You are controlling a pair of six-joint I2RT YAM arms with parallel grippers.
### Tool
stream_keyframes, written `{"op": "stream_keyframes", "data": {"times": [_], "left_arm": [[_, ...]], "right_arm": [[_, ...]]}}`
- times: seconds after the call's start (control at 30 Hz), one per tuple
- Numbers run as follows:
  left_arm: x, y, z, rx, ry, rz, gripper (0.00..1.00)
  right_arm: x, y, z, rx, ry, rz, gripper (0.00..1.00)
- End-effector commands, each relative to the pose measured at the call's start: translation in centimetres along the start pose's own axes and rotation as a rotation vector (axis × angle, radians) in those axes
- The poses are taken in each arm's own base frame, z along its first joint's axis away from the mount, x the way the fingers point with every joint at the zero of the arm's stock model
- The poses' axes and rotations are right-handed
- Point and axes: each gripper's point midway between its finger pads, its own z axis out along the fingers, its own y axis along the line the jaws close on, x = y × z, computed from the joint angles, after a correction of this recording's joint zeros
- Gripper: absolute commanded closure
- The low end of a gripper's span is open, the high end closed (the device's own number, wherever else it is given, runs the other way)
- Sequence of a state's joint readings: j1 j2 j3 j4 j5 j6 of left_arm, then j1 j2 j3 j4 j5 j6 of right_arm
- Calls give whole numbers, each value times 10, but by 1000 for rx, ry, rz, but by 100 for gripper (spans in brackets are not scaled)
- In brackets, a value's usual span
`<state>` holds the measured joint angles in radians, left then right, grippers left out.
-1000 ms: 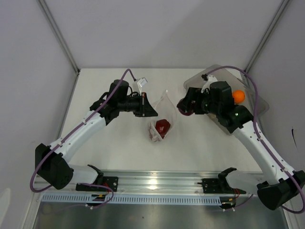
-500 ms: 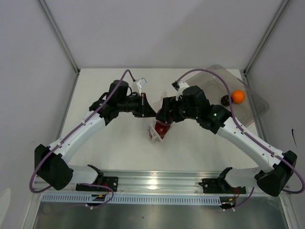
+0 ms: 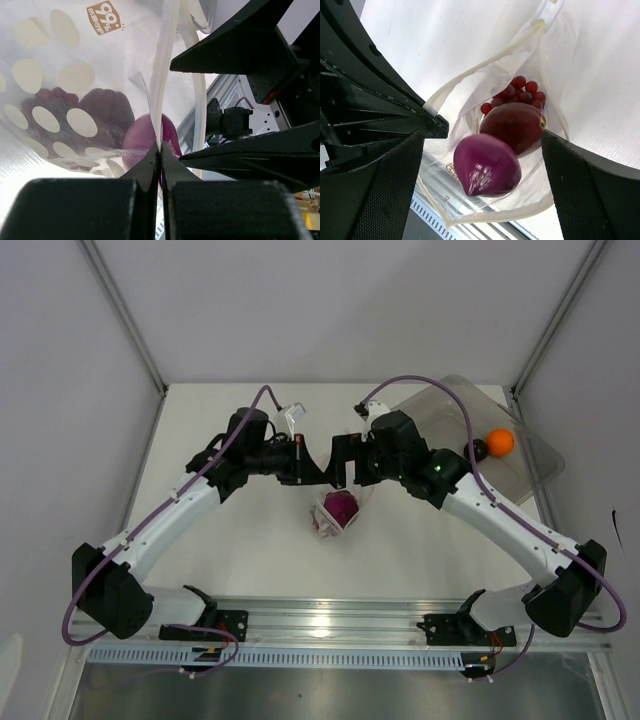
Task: Place the food in the zip-top bag and seal the zipper
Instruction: Place the fake vegetable in the zipper food storage bag, then pick up the fake fruit from the bin.
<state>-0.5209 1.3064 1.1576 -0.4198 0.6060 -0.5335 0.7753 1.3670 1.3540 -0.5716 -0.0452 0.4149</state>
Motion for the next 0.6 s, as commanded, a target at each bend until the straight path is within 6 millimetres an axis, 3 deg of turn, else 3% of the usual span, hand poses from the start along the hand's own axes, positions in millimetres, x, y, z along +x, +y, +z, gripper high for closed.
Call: {"op": "stream_keyframes", "data": {"times": [0.0,0.27,0.4,0.43,0.5,0.57], "left_arm": [[-7,-12,-7,35,-36,24,99],[-8,-14,-7,44,-39,31,99],[-10,-17,-9,53,-43,38,100],[-10,-17,-9,53,-43,41,99],[-10,-18,-10,54,-45,46,99],[-11,-20,-11,61,-45,51,99]], "right_arm": [[-25,6,-11,3,-72,-27,1],[-55,-5,-39,52,-176,-15,1],[-74,-30,-57,108,-238,35,1],[-80,-47,-61,145,-258,61,1],[-89,-61,-73,166,-298,98,1],[-96,-94,-83,228,-329,158,1]]}}
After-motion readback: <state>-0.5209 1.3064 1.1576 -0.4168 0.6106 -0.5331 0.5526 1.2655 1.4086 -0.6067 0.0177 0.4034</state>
